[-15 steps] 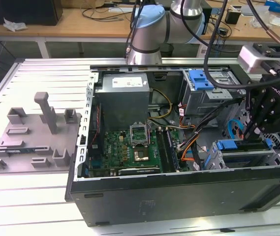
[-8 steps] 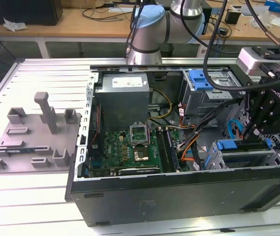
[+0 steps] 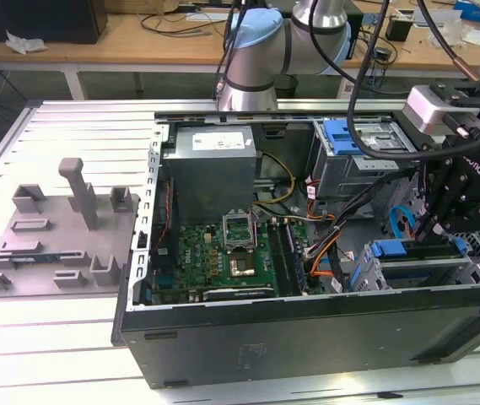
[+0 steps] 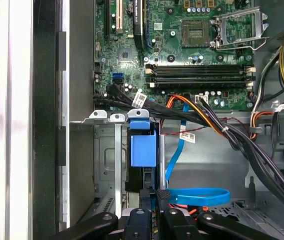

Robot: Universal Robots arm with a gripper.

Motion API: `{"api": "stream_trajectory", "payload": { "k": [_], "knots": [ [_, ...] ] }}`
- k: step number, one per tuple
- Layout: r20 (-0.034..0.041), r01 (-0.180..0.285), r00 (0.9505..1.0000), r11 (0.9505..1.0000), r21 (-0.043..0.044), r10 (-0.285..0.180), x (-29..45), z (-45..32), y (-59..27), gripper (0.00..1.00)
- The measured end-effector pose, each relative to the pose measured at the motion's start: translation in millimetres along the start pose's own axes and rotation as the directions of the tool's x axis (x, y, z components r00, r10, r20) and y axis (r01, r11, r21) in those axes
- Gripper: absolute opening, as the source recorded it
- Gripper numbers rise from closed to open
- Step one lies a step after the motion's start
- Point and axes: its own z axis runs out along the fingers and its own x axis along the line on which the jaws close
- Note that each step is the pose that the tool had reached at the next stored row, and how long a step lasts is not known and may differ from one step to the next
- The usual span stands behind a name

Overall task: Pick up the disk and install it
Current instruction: 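Insert the second disk wire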

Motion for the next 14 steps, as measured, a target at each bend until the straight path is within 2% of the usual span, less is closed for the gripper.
{"api": "stream_trajectory", "payload": {
  "k": [7, 9, 10, 12, 14],
  "knots": [
    [0.0004, 0.000, 1.0000, 1.0000, 0.0001, 0.000, -0.1, 3.3, -0.1, 0.16],
    [0.0029, 0.000, 1.0000, 1.0000, -0.0001, 0.000, -0.2, 4.3, -0.1, 0.17],
    [0.0022, 0.000, 1.0000, 1.0000, 0.0000, 0.000, -0.1, 3.8, 0.0, 0.24],
    [0.0013, 0.000, 1.0000, 1.0000, 0.0000, 0.000, 0.0, 1.6, 0.1, 0.24],
    [0.0005, 0.000, 1.0000, 1.0000, 0.0001, 0.000, 0.5, -7.0, 0.4, 0.24]
  ]
}}
